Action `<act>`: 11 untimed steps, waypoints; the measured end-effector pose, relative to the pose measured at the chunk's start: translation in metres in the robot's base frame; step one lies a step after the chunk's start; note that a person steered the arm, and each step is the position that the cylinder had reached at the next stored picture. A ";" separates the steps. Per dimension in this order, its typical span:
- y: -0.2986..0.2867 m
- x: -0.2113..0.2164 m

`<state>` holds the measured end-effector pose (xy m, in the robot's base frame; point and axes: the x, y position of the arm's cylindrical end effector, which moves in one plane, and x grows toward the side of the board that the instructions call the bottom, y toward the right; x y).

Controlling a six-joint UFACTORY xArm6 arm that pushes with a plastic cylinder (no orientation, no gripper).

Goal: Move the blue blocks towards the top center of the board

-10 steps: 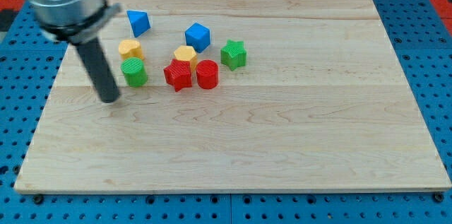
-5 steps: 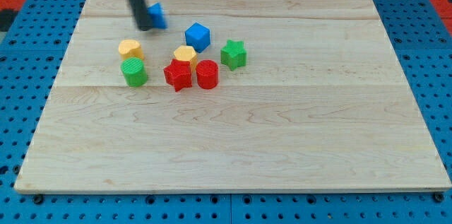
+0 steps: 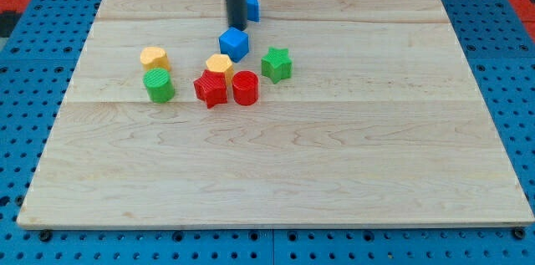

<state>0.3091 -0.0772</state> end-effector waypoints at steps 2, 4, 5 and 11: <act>-0.019 0.067; 0.018 0.047; 0.030 0.022; 0.042 -0.008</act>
